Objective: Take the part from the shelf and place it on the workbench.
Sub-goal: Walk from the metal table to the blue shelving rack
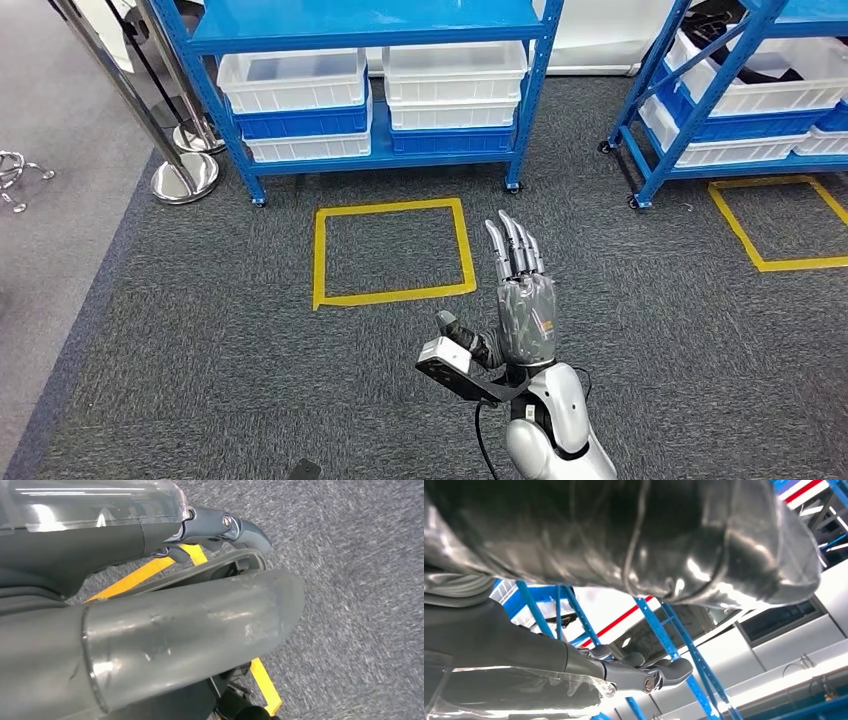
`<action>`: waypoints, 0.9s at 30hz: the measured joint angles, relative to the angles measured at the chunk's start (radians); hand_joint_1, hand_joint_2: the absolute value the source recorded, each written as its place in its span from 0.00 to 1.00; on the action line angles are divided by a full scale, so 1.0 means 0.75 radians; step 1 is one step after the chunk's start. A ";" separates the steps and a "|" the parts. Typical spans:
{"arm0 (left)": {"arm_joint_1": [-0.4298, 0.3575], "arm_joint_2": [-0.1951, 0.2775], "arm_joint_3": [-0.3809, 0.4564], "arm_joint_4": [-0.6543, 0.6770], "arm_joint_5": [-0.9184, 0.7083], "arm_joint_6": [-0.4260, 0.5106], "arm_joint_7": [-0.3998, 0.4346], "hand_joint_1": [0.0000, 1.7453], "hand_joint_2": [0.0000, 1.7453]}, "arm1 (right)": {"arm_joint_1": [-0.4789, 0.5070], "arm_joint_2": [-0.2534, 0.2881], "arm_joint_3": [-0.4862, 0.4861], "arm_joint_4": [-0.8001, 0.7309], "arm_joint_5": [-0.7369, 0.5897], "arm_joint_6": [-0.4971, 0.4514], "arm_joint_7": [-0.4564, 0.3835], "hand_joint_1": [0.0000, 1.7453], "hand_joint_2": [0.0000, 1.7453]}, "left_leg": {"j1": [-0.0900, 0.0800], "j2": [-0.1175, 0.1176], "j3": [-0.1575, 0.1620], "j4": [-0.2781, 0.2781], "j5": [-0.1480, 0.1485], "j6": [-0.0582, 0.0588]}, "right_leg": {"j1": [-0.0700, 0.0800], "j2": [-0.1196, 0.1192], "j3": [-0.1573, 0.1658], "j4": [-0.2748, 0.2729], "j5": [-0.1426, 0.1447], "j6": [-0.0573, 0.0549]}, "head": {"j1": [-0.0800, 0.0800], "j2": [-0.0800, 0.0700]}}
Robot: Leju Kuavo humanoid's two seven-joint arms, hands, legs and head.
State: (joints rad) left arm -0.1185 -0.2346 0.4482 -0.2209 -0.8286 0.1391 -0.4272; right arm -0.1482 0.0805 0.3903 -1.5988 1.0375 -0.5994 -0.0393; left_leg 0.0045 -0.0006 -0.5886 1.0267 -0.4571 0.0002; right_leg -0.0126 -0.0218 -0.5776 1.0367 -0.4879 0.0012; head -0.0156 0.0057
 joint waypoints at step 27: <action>0.001 -0.002 0.009 0.000 -0.009 0.065 0.063 0.00 0.00 | 0.034 0.009 -0.033 -0.003 -0.214 0.027 -0.045 0.00 0.00 | -0.005 -0.021 0.033 -0.038 0.007 0.085 | 0.009 0.030 -0.001 -0.018 0.012 -0.010 | 0.000 0.000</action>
State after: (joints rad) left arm -0.1176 -0.2361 0.4547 -0.2209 -0.8354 0.1881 -0.3801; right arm -0.1227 0.0870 0.3654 -1.6012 0.8772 -0.5789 -0.0734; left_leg 0.0008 -0.0164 -0.5641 0.9980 -0.4522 0.0641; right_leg -0.0058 0.0003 -0.5784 1.0229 -0.4792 -0.0060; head -0.0154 0.0057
